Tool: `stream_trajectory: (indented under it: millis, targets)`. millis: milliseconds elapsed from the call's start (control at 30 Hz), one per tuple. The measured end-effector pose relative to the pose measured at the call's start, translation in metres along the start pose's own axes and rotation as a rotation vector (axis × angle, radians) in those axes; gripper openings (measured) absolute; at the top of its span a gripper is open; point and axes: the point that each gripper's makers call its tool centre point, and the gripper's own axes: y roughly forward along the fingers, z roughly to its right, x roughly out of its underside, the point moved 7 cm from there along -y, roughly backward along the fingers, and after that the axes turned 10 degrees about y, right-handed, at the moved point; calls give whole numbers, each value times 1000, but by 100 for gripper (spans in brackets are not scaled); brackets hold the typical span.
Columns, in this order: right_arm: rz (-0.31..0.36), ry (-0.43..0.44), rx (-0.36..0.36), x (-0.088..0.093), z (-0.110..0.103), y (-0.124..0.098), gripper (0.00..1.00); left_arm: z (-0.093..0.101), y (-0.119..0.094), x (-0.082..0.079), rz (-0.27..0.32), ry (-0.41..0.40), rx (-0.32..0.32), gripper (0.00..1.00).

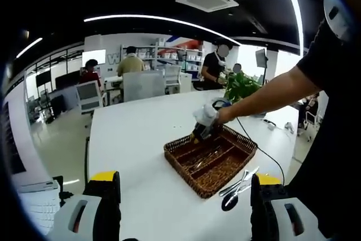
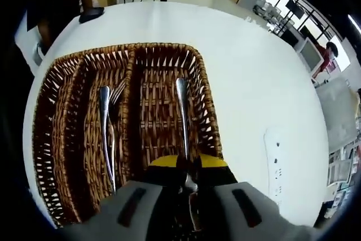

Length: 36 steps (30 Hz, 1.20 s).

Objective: Arrange the knives, forks, and spoons in their matching storage slots by inserting each utensil handle-first until every utensil is classified and aligned in the correct compartment

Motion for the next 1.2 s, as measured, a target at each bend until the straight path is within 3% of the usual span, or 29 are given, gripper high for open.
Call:
stream_trajectory:
  millis: [167, 200, 233, 267, 433, 500, 600, 700, 733, 833, 967, 1067, 1200]
  targets:
    - [37, -11, 15, -4, -1, -21, 16, 3, 2, -10, 26, 18, 10, 100]
    - [53, -20, 20, -5, 0, -25, 20, 3, 3, -10, 28, 21, 11, 100]
    - [83, -25, 69, -9, 6, -33, 28, 3, 3, -11, 30, 24, 13, 100]
    - [109, -2, 77, -12, 8, -39, 39, 3, 3, -11, 32, 26, 13, 100]
    - [360, 259, 167, -29, 21, -94, 68, 4, 5, -20, 64, 48, 13, 100]
    - [388, 313, 181, -26, 20, -111, 80, 5, 7, -24, 70, 55, 15, 100]
    - [454, 383, 227, -15, 20, -148, 79, 7, 10, -33, 87, 71, 25, 100]
    - [512, 483, 239, -4, 16, -177, 92, 8, 12, -37, 101, 71, 31, 100]
    - [518, 517, 238, 3, 11, -187, 98, 9, 13, -38, 114, 70, 33, 100]
    - [499, 534, 252, 20, 1, -206, 99, 11, 19, -41, 139, 73, 27, 100]
    - [510, 560, 272, 46, -23, -233, 99, 15, 28, -40, 136, 81, 5, 100]
    - [515, 628, 271, 68, -41, -242, 99, 22, 34, -43, 144, 73, 12, 100]
    - [542, 639, 279, 90, -74, -260, 99, 34, 41, -47, 147, 88, -8, 100]
